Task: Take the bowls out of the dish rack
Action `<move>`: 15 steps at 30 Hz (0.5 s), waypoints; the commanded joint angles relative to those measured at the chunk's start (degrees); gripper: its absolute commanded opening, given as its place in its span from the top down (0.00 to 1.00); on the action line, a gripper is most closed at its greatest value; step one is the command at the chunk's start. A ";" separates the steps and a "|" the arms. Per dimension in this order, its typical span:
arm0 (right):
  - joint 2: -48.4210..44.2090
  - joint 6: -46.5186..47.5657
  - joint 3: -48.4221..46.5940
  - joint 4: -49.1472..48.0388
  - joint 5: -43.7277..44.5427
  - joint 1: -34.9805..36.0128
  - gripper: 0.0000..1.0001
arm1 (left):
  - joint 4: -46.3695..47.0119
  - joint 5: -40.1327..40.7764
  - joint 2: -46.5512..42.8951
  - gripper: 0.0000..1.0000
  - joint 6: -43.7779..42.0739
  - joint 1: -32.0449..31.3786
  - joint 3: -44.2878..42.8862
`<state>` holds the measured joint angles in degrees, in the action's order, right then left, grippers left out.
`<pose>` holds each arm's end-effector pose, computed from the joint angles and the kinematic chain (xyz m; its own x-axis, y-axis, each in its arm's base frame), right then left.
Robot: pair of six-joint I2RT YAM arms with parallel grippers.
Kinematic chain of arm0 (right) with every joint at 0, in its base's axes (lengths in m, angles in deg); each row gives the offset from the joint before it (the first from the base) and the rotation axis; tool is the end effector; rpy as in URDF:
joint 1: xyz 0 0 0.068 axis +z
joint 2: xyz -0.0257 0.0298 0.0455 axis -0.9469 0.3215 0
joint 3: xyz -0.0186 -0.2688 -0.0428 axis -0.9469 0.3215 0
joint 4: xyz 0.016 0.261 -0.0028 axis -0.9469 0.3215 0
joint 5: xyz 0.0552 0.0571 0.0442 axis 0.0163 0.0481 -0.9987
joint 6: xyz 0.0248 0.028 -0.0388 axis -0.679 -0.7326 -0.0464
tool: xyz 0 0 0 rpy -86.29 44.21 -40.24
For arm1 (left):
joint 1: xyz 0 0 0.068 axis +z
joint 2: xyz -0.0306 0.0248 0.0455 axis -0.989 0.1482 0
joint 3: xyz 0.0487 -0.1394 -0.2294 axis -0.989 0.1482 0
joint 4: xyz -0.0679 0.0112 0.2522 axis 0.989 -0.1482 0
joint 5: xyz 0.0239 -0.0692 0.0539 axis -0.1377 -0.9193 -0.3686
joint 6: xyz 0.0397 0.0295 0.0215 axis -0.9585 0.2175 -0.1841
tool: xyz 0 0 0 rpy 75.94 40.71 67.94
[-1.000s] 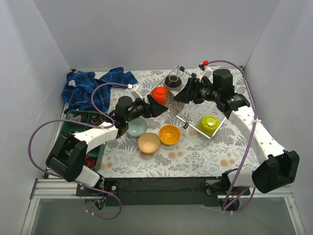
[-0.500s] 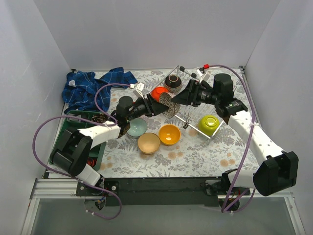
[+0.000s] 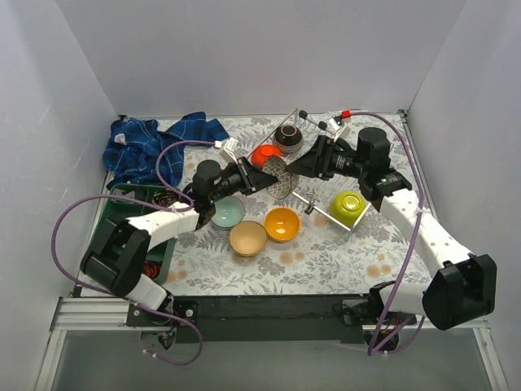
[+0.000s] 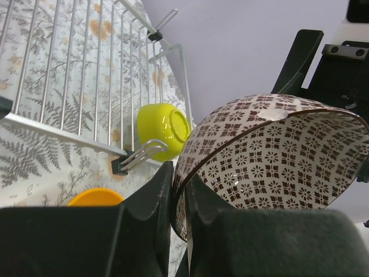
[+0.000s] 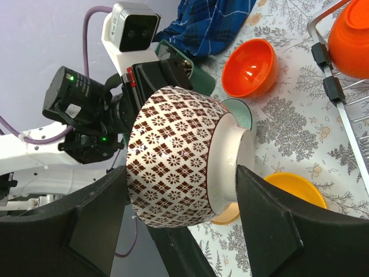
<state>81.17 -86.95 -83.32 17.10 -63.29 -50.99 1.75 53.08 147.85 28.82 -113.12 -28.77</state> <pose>0.2635 0.1212 0.3498 -0.6957 0.2742 -0.6640 -0.5239 0.4387 0.7301 0.2764 -0.1883 0.2432 -0.8339 -0.5454 0.0847 -0.1198 0.0291 -0.9924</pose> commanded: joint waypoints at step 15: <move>-3.98 18.67 -1.66 13.21 9.35 -1.27 0.09 | -64.44 32.61 -17.46 1.00 -23.07 2.10 -12.08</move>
<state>77.93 -74.62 -82.45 24.99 -58.85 -52.06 -48.89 78.37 134.19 10.57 -111.91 -36.49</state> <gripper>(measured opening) 0.908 0.090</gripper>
